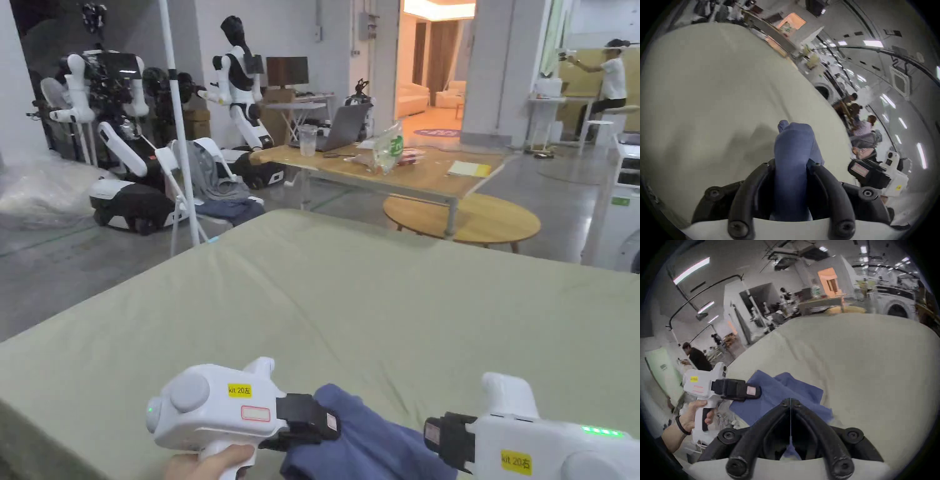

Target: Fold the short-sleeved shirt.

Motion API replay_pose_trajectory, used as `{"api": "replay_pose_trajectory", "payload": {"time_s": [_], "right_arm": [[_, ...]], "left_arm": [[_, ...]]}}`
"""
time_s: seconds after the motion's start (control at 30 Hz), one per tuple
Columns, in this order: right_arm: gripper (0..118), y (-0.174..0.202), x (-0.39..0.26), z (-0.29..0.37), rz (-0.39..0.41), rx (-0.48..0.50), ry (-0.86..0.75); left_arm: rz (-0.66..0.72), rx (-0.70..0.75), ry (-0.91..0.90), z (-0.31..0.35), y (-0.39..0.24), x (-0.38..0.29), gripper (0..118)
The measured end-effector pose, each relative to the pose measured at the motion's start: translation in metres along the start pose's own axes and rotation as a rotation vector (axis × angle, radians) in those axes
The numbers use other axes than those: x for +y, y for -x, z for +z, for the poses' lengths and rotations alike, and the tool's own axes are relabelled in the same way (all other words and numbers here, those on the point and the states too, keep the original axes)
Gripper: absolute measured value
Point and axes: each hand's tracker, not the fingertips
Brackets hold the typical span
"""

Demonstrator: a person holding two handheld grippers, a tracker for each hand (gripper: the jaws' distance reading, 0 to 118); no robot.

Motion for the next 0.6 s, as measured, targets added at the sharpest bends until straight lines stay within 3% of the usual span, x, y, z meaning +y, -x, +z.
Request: {"api": "replay_pose_trajectory", "payload": {"time_s": [0.1,0.27,0.3,0.33,0.4,0.6], "right_arm": [[0,0.014,0.006,-0.028,0.034,0.003,0.016],[0,0.008,0.009,-0.050,-0.012,0.016,0.038],[0,0.007,0.009,-0.050,-0.007,0.011,0.045],[0,0.004,0.009,-0.046,0.012,-0.004,0.047],[0,-0.002,0.010,-0.035,0.049,-0.041,0.024],[0,-0.029,0.016,0.016,0.044,-0.141,-0.044]], "left_arm": [[-0.005,0.112,-0.048,0.022,0.035,0.024,27],[0.050,0.197,-0.047,0.024,0.069,0.035,27],[0.061,0.219,-0.073,0.023,0.070,0.035,29],[0.055,0.244,-0.076,0.023,0.065,0.031,41],[-0.017,0.350,-0.131,0.026,0.054,0.033,60],[-0.317,0.413,-0.334,0.068,-0.042,0.024,62]]}}
